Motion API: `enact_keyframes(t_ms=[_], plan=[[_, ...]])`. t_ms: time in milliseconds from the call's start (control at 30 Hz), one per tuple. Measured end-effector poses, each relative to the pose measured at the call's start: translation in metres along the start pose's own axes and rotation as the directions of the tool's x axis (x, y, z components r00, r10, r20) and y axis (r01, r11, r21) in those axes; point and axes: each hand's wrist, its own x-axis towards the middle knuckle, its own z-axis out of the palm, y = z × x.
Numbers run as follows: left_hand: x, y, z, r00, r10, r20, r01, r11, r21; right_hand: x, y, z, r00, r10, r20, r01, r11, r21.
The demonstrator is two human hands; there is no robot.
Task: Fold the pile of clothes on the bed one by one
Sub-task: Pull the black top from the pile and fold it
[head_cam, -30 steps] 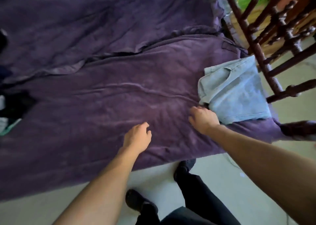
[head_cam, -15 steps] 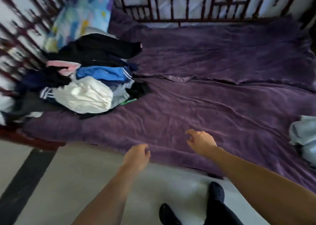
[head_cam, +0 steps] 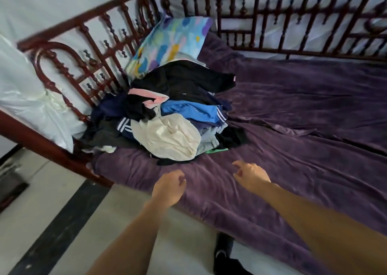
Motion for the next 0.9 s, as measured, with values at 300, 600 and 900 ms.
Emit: enact_keyframes(t_ms=[300, 600, 900], plan=[[0.118, -0.100, -0.076, 0.989, -0.144, 0.043, 0.144, 0.989, 0.021, 0.147, -0.119, 0.004, 0.998, -0.013, 0.066, 0.011, 0.999, 0.034], [0.227, -0.173, -0.130, 0.992, -0.084, 0.097, 0.083, 0.996, 0.015, 0.252, -0.227, -0.003, 0.999, -0.034, -0.001, 0.034, 0.999, 0.028], [0.389, -0.255, -0.182, 0.997, 0.067, 0.035, -0.068, 0.997, 0.034, 0.375, -0.343, 0.033, 0.987, -0.113, -0.114, 0.100, 0.989, -0.107]])
